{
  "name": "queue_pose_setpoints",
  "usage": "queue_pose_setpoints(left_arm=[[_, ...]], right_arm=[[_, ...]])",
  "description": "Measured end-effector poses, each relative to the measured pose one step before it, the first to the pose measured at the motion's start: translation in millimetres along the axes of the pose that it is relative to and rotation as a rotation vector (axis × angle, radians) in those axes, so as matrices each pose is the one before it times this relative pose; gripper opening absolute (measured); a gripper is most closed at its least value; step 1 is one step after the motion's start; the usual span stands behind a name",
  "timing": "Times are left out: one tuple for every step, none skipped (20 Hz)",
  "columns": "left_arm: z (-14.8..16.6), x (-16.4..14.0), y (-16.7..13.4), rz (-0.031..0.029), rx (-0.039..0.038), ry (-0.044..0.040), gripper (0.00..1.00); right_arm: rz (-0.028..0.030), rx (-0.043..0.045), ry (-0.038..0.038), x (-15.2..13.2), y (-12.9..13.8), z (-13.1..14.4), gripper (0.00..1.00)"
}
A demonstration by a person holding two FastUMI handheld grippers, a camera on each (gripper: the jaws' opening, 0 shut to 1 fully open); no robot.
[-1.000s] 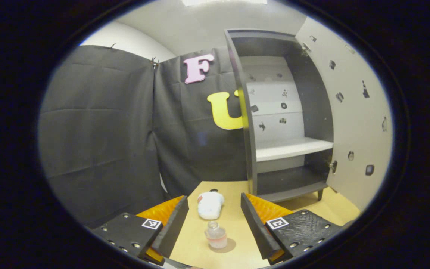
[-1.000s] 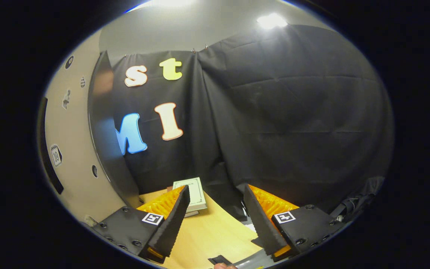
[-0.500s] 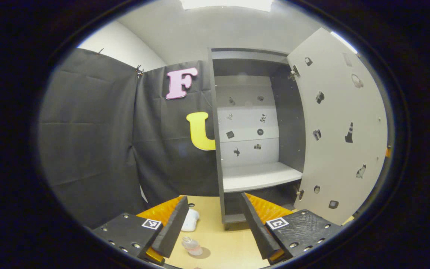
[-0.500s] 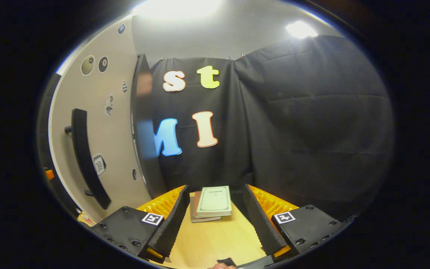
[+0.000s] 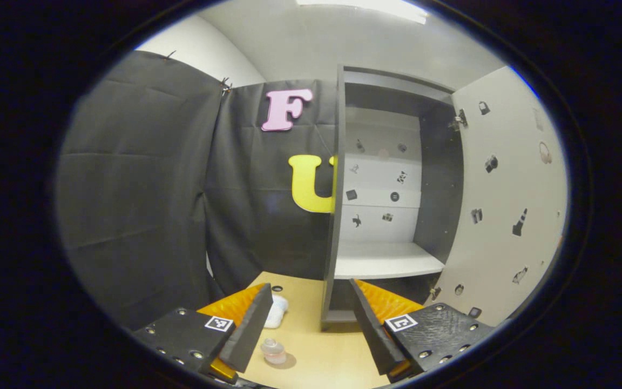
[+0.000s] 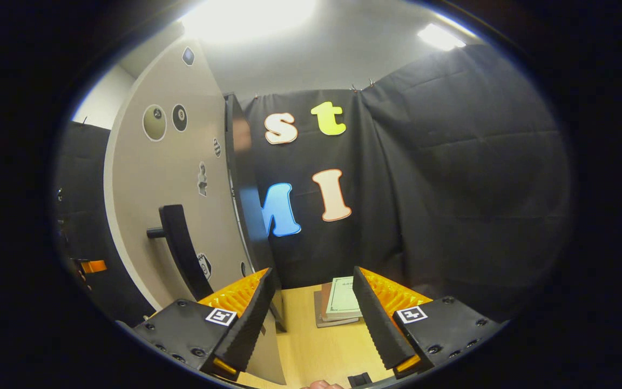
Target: Open the cabinet door with the right hand, grasp the bottle in the cabinet with the left hand and place it on the coaster, then close the cabinet door with the right hand.
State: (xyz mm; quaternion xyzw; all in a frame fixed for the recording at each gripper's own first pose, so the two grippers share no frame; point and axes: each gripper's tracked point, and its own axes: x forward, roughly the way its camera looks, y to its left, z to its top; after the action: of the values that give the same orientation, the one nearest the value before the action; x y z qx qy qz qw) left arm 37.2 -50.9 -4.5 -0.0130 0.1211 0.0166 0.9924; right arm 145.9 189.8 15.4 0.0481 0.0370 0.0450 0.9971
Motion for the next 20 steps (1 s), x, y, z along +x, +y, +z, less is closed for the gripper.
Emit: queue_pose_setpoints(left_arm=[[-0.95,1.98,4.83,0.00619,-0.00205,-0.00099,0.87],[-0.06,0.30,4.82,0.00500,-0.00166,-0.00171,0.88],[-1.37,0.11,3.84,0.00339,-0.00238,-0.00258,0.88],[0.68,0.38,3.55,0.00571,-0.00287,-0.00910,0.86],[-0.16,1.31,5.87,0.01158,-0.00092,-0.00538,0.84],[-1.75,0.93,5.13,0.00626,0.00066,0.00056,0.86],[-4.40,0.14,3.14,0.00754,0.00167,0.00477,0.86],[-3.02,1.05,6.04,0.00892,0.00147,0.00646,0.88],[-4.50,1.20,4.16,0.00543,-0.00048,0.00793,0.88],[-2.76,1.95,3.06,0.00255,-0.00321,0.00627,0.86],[-1.88,2.22,2.97,0.00480,-0.00602,0.00303,0.86],[2.01,-0.25,1.68,0.01583,-0.01281,-0.01325,0.86],[2.80,2.22,-0.15,0.00731,-0.01726,-0.01385,0.86],[1.24,1.33,-0.33,-0.00040,-0.01666,-0.00800,0.84],[-0.77,0.80,1.96,0.00121,-0.01147,-0.00458,0.84],[0.37,0.69,1.08,0.00103,-0.00384,-0.00202,0.84],[-1.53,1.52,1.53,0.00184,0.00292,-0.00216,0.86],[-0.94,0.84,1.16,-0.00022,0.00805,-0.00106,0.88],[-1.87,3.16,3.02,-0.00021,0.01071,0.00009,0.88],[0.88,4.10,5.77,-0.00274,0.01266,0.00097,0.87]], right_arm=[[0.01190,0.00439,0.01065,1.65,5.64,-1.17,0.92],[0.01094,0.00673,0.01746,0.96,6.54,-1.81,0.92],[0.01638,0.00942,0.00568,-0.19,7.25,0.49,0.92],[-0.00222,-0.00209,0.00357,0.92,4.42,1.37,0.92],[-0.00329,-0.01195,-0.00241,-0.82,-3.00,1.51,0.91],[-0.00446,-0.00885,0.00686,0.15,0.21,-0.37,0.91],[-0.00195,-0.00450,0.00679,-0.85,1.55,-0.47,0.91],[0.00174,-0.00331,0.00616,0.78,2.01,-0.41,0.91],[0.00369,-0.00238,0.00617,-0.25,2.51,0.11,0.91],[0.00228,-0.00330,0.00218,-1.90,4.02,-0.18,0.91],[0.00252,-0.00312,-0.00240,-1.28,4.39,0.12,0.91],[0.00702,0.00043,-0.00183,-1.07,5.70,-1.28,0.91],[0.01145,0.00492,0.00179,-1.30,7.61,-2.13,0.91],[0.01351,0.00875,0.00649,-0.79,8.79,-2.75,0.91],[0.01415,0.01061,0.00694,-0.07,8.62,-3.01,0.91],[0.01590,0.00583,0.00538,0.79,10.32,-2.17,0.91],[0.01545,0.00470,0.00442,0.81,9.72,-1.95,0.91],[0.01747,0.00318,0.00338,1.58,9.95,-1.95,0.91],[0.02389,0.00532,0.00484,1.35,10.34,-2.45,0.91],[0.02044,0.01738,0.00998,2.53,10.54,-3.76,0.91]])
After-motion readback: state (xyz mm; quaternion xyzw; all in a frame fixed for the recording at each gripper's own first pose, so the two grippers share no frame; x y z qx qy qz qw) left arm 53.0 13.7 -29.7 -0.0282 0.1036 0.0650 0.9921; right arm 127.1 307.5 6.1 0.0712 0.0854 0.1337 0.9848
